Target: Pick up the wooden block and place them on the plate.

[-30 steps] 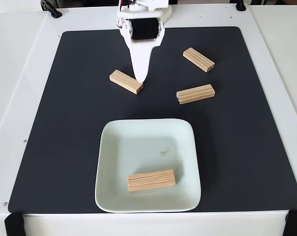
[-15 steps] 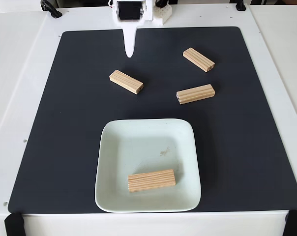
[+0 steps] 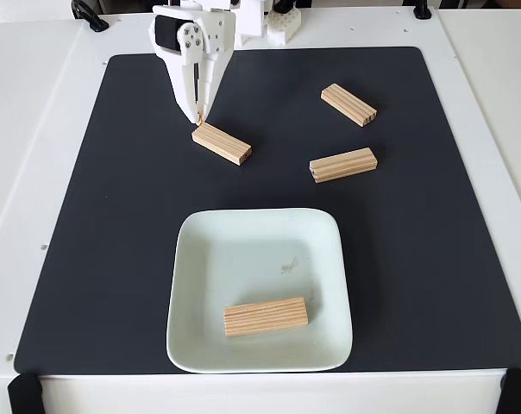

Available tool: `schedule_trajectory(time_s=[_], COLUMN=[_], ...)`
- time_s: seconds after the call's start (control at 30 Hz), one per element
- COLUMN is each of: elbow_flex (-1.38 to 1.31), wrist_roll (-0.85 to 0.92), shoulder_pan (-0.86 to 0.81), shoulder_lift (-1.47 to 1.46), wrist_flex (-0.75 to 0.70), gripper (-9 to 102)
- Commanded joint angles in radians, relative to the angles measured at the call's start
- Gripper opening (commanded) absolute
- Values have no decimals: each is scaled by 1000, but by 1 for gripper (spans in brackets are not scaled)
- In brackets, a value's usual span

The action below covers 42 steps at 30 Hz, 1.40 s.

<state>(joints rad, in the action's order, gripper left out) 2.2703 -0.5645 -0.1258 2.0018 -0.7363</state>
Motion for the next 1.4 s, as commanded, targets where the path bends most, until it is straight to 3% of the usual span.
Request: schedule_trajectory(time_s=[0.0,0.2,0.53,1.03,1.27,1.37], elbow_flex=[-40,-69,-130,-199,-181,-181], wrist_roll=[-11,-26,-152,-170,-190,-212], shoulder_pan=[6,48,66,77,109,110], shoulder_lift=[-2,-3,-29,-160,-158,-158], wrist_flex=[-8,-144,-241,-230,-242,-242], gripper=[0,4,5,5,28,31])
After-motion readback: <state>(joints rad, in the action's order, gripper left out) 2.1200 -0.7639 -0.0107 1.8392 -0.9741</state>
